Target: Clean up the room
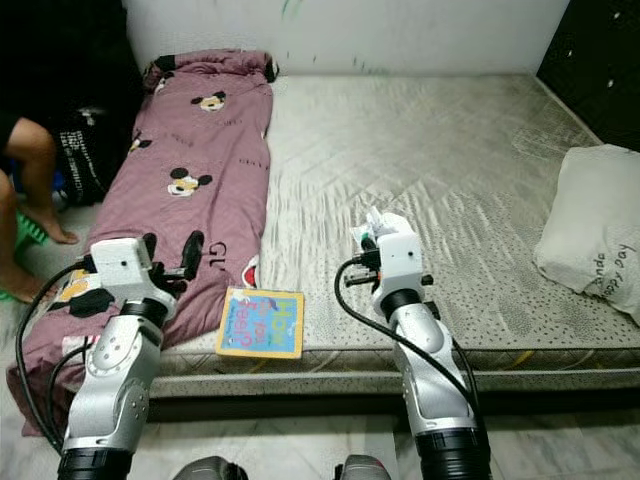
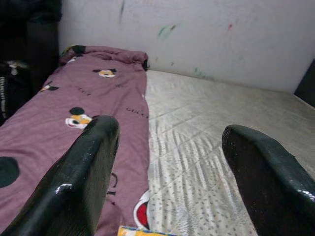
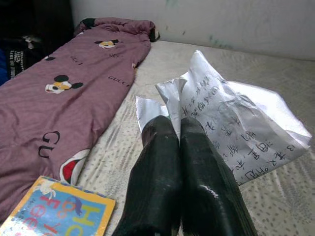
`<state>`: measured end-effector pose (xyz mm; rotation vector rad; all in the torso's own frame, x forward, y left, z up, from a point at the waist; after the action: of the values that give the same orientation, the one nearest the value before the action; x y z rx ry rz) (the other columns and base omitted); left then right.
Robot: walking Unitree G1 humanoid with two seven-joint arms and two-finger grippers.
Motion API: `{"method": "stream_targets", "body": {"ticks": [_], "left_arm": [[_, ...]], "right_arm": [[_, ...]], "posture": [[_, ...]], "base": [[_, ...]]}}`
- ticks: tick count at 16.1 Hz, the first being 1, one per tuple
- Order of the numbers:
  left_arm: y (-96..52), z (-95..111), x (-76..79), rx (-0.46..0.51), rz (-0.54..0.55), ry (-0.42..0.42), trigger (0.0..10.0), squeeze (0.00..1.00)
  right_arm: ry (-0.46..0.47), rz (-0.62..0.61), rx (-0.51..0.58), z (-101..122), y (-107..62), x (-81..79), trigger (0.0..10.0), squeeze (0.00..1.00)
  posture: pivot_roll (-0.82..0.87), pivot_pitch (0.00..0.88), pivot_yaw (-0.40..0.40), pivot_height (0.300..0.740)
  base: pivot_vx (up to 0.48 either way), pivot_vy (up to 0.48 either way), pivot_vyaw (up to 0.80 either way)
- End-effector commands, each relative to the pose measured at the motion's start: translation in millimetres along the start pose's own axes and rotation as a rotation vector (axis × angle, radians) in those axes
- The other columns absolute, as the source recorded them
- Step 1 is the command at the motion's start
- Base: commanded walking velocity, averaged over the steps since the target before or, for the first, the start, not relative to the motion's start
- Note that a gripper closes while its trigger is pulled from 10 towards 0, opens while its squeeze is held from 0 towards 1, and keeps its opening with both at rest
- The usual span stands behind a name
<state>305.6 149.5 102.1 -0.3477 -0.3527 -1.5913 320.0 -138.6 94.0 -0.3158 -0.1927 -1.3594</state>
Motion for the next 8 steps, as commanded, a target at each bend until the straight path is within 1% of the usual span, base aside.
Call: {"method": "stream_targets", "body": {"ticks": [1, 2, 7, 8], "left_arm": [[1.2, 4.7, 1.3, 0.018, -0.008, 0.003, 10.0, 0.00], [1.3, 4.7, 1.0, 0.017, -0.008, 0.004, 10.0, 0.00], [1.5, 4.8, 0.2, 0.015, -0.008, 0.010, 10.0, 0.00], [1.8, 3.0, -2.3, 0.006, 0.014, 0.016, 10.0, 0.00]], "right_arm": [[0.003, -0.012, 0.014, 5.0, 1.1, 3.9, 10.0, 0.00], [0.004, -0.013, 0.013, 5.0, 1.2, 3.7, 10.0, 0.00], [0.004, -0.013, 0.015, 5.3, 1.7, 3.2, 10.0, 0.00], [0.005, -0.016, 0.012, 4.5, 1.5, 3.9, 10.0, 0.00]], "posture": [[-0.10, 0.000, 0.022, 0.740], [-0.09, 0.000, 0.023, 0.740], [-0.09, 0.000, 0.024, 0.740], [-0.09, 0.000, 0.025, 0.740]], "base": [[0.304, 0.000, -0.40], [0.326, 0.000, -0.41], [0.323, 0.000, 0.00], [0.000, 0.000, 0.00]]}}
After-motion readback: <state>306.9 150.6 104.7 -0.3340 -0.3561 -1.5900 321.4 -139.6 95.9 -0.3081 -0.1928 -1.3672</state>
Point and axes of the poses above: a point about 5 cm out from each wrist's last joint towards the gripper, its own y axis pointing out of the wrist towards the gripper, its own z axis along the axis of the wrist's last joint, x = y × z, the point moved 4 cm from there along y, pointing out of the wrist towards the gripper, and after that the axes turned 15 degrees about -y, right-handed, at the moved point
